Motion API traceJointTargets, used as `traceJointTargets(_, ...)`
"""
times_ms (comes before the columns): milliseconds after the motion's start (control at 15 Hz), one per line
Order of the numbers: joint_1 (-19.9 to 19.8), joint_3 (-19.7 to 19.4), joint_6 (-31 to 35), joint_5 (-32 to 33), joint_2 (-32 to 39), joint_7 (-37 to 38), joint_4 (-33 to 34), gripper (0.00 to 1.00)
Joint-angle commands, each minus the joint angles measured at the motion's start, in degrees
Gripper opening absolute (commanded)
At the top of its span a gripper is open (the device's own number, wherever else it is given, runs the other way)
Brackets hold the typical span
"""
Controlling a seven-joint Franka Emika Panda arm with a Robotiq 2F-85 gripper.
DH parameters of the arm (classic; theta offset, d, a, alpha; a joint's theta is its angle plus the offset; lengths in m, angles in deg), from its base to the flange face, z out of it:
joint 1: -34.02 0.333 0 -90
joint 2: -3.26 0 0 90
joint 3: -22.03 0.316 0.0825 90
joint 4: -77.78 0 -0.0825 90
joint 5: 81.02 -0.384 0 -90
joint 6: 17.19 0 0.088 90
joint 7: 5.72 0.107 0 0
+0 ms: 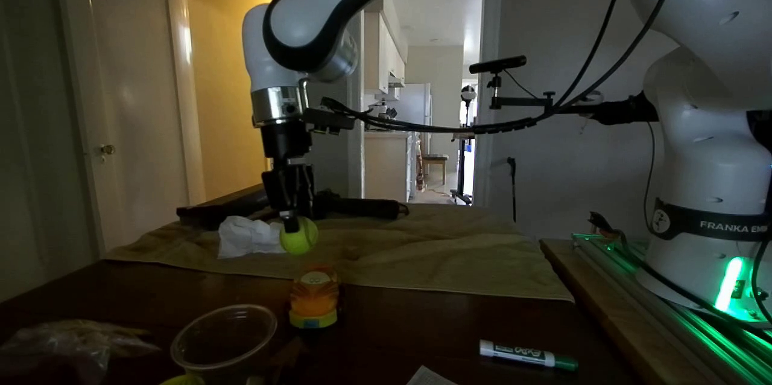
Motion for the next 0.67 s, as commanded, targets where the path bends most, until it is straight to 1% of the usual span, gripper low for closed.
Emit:
traceJointTargets(0,0.3,0.6,-1.7,-0.8,1.7,-1.4,2.5,0.33)
traceJointTargets(600,0.5,1.5,0.9,-2.0,-0.2,-0.4,-3.5,0.33)
